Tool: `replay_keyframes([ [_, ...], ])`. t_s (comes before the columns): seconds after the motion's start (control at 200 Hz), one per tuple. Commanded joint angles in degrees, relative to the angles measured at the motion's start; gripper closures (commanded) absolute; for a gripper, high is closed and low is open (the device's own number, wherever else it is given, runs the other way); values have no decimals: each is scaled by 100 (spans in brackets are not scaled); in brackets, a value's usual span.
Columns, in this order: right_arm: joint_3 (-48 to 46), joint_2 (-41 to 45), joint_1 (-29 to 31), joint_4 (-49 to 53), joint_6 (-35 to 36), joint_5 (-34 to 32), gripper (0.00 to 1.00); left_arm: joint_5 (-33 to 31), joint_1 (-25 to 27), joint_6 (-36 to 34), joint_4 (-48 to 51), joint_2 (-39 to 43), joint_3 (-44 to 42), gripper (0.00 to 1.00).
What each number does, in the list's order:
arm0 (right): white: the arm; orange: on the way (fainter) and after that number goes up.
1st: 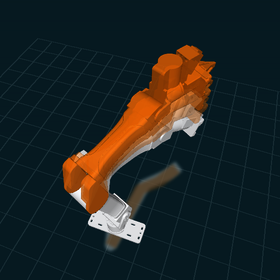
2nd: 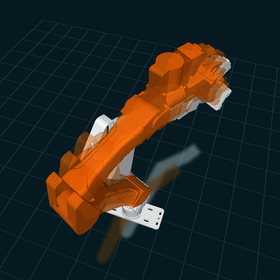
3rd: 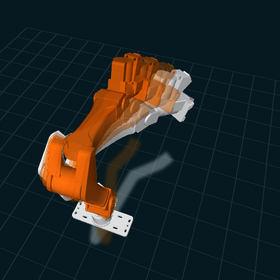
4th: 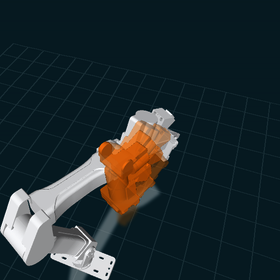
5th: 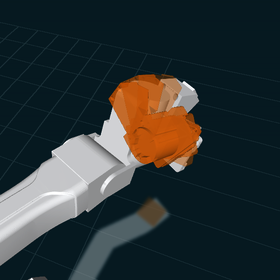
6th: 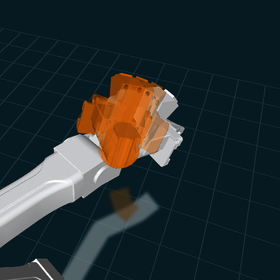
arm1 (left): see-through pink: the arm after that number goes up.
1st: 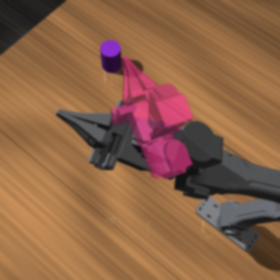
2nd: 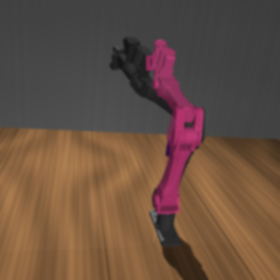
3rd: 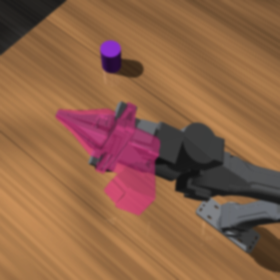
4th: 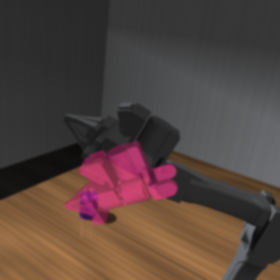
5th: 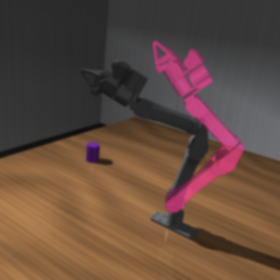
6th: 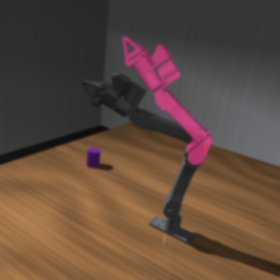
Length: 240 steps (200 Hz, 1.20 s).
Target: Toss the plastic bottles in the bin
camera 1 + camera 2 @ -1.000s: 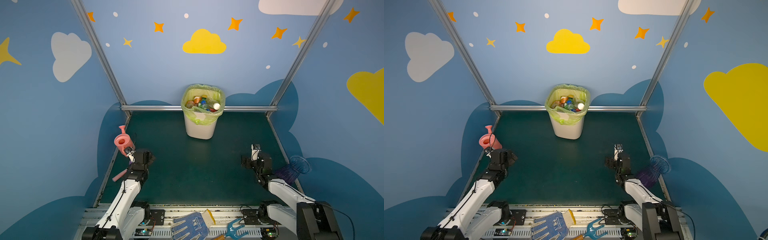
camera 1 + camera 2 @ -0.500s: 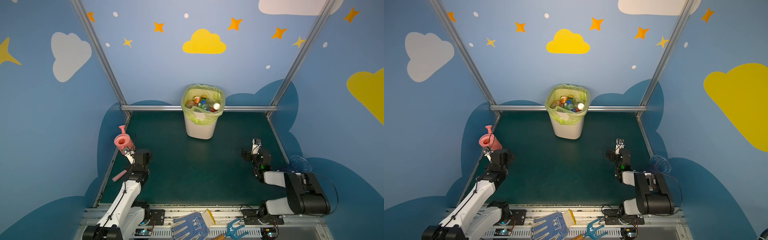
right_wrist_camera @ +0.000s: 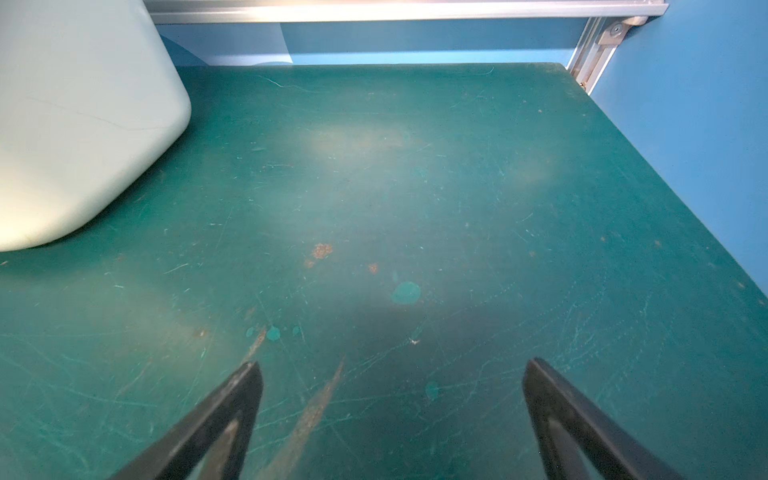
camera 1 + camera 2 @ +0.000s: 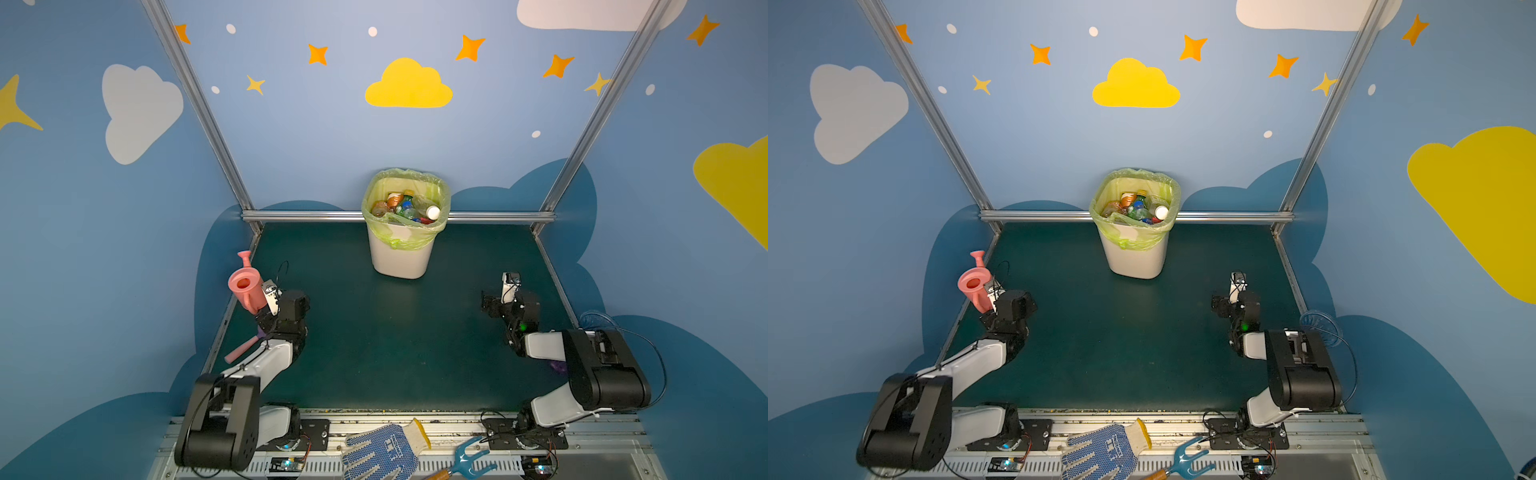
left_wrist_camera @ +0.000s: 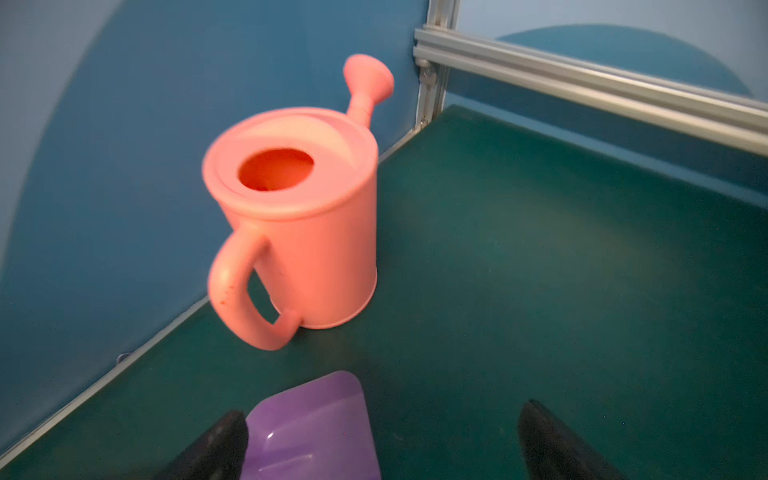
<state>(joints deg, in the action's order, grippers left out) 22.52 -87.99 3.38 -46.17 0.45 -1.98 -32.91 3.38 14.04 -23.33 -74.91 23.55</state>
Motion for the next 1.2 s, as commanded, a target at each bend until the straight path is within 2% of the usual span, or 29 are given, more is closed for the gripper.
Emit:
replay_keyframes([
  [0.0,70,102,-30,45,-5,79,2,328,14,-570,-1111,-348,76,0],
  [0.105,69,102,-30,38,-9,83,2,908,39,-807,-2050,-873,-117,0],
  [0.16,68,105,-36,45,-9,85,2,1217,58,-1003,-1871,-867,-62,0],
  [0.295,68,102,-33,38,-6,83,2,1443,30,-1044,-2132,-940,-179,0],
  [0.385,68,106,-31,35,-10,84,2,1437,40,-1121,-3028,-1474,-301,0],
  [0.431,69,104,-31,39,-10,83,2,1457,32,-1085,-2803,-1395,-261,0],
  [0.486,69,106,-35,36,-9,84,2,1508,21,-1055,-2051,-1147,-81,0],
  [0.546,76,108,-37,33,-5,86,2,1487,-7,-1010,-2357,-1297,-102,0],
  [0.611,72,100,-36,35,-7,84,2,1570,-45,-999,-2044,-1198,-34,0],
  [1.196,68,107,-32,37,-9,84,2,1585,-61,-991,-2101,-1219,-44,0],
])
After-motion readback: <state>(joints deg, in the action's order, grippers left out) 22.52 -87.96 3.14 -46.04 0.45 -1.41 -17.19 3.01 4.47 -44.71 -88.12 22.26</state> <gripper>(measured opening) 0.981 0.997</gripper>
